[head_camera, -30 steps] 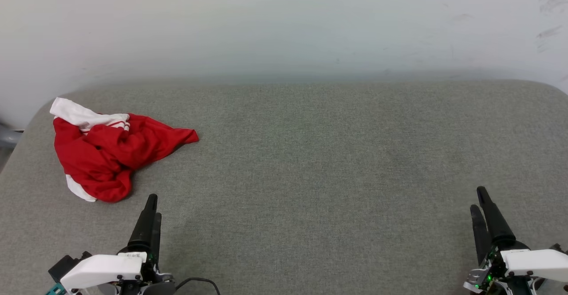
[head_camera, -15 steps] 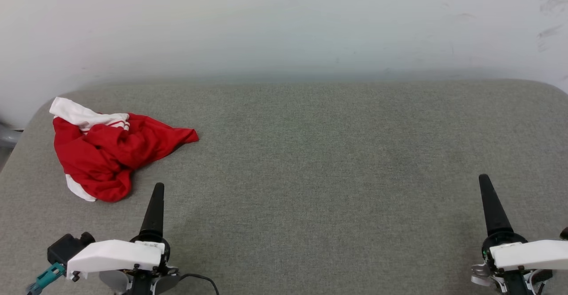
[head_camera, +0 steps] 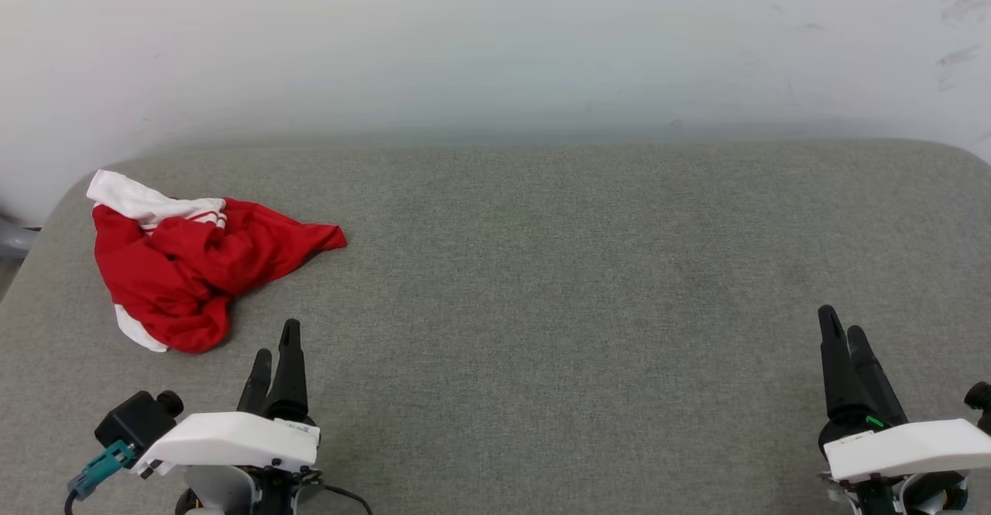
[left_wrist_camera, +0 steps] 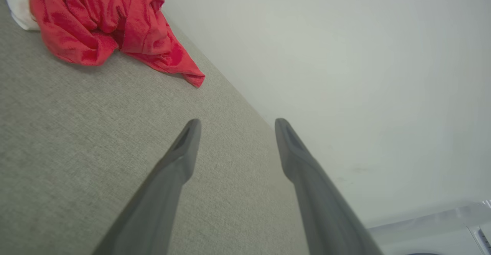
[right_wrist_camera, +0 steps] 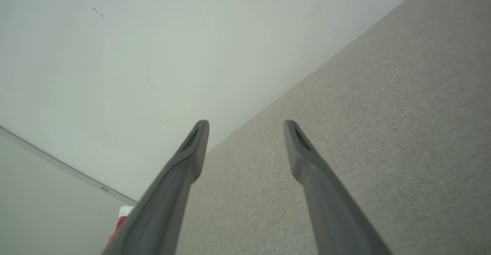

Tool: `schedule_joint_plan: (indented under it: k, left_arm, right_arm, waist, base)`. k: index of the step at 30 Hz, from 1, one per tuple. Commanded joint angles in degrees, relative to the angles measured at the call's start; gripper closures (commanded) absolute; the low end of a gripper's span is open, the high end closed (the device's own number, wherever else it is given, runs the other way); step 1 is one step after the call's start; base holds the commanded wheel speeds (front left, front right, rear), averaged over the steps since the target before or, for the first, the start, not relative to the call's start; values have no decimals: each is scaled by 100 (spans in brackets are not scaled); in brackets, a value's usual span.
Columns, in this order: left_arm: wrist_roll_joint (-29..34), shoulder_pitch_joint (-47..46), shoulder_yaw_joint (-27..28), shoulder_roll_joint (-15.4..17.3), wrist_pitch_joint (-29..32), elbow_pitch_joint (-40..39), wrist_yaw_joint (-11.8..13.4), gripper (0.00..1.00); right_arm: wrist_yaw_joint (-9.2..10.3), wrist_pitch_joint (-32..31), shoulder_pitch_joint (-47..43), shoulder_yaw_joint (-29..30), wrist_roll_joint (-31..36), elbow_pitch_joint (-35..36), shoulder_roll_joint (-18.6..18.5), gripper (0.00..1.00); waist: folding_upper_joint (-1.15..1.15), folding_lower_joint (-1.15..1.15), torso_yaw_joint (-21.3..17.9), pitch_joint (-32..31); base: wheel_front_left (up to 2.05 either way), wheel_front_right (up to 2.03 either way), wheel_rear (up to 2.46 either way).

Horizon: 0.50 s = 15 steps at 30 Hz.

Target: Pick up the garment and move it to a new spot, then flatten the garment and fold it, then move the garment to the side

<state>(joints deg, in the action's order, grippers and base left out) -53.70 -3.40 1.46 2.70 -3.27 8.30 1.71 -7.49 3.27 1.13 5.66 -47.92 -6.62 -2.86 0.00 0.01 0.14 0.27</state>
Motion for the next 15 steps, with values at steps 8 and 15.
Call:
schedule_joint_plan:
  k: [8, 15]
  left_arm:
    - [913, 4, -141, 15, -199, -117, 167, 0]
    - [1467, 52, -195, 15, -322, -175, 258, 0]
  right_arm:
    - [-1, 193, -47, -64, 847, 32, -4, 0]
    - [-1, 315, -102, -82, 1390, 10, -4, 0]
  waist:
    - [0, -1, 12, 4]
    - [0, -1, 18, 1]
  base:
    - [0, 0, 0]
    - [0, 0, 0]
